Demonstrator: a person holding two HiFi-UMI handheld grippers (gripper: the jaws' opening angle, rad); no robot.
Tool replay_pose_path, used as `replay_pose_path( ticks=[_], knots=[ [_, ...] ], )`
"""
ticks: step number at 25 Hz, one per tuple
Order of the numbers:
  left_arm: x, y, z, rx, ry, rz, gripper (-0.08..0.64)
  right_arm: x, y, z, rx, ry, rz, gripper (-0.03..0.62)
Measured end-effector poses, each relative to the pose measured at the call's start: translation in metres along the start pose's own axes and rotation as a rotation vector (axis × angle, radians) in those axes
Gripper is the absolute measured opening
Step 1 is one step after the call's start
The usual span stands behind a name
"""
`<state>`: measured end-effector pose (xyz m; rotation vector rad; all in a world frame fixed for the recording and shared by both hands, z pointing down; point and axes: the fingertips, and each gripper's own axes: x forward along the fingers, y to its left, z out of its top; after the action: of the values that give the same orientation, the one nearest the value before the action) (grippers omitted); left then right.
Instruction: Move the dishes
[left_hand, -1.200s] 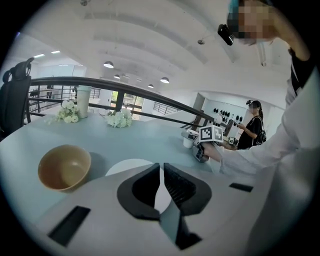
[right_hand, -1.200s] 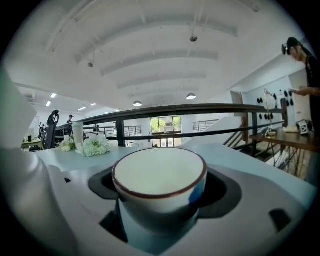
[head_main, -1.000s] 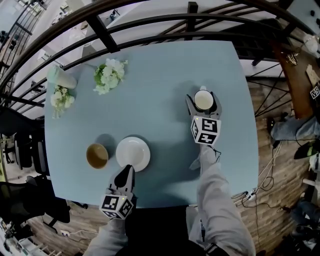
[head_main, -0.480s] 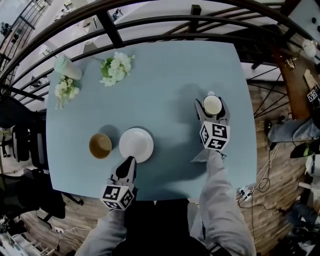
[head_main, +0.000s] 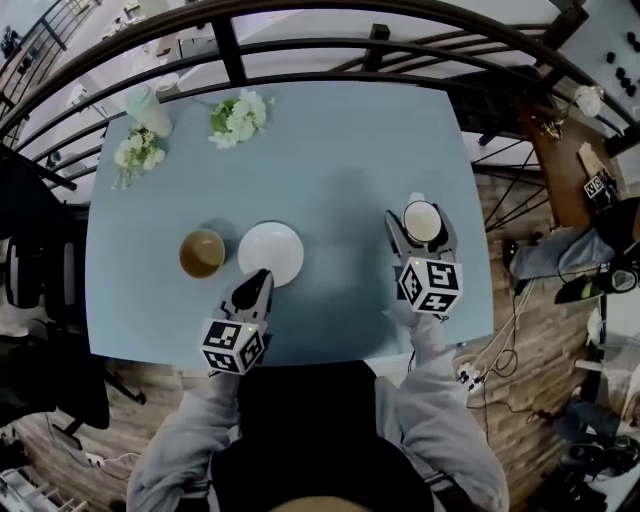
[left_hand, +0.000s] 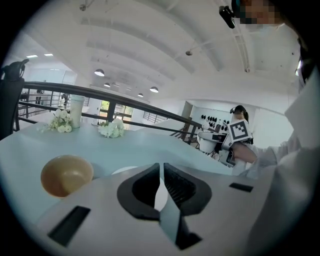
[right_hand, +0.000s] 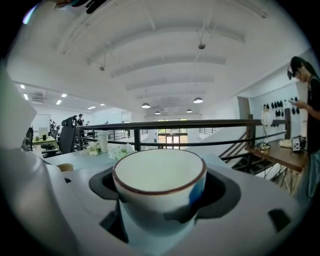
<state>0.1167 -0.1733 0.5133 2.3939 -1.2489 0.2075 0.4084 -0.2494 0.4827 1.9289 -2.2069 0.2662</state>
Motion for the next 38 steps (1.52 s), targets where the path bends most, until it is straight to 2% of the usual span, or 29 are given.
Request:
replay_pose_path(
  ticks=[8,17,27,38],
  knots=[
    [-0.017,-0.003,-0.006,-0.018,-0.029,0.012,0.038,-0.053,0.076,-0.005,0.046,0.016,0.179,0.431],
    [-0.038,0.014,-0.016,-0.044,-0.022,0.08,0.038,-0.04,0.142,-0.044,0.005,0.027,0.328,0.431],
    [-0.054,0.032,-0.036,-0.088,0.003,0.144,0.038,0.002,0.147,-0.073,-0.041,0.077,0.317,0.431],
    [-0.051,0.04,-0.039,-0.106,0.015,0.161,0.038,0.035,0.157,-0.092,-0.042,0.112,0.32,0.431]
  ],
)
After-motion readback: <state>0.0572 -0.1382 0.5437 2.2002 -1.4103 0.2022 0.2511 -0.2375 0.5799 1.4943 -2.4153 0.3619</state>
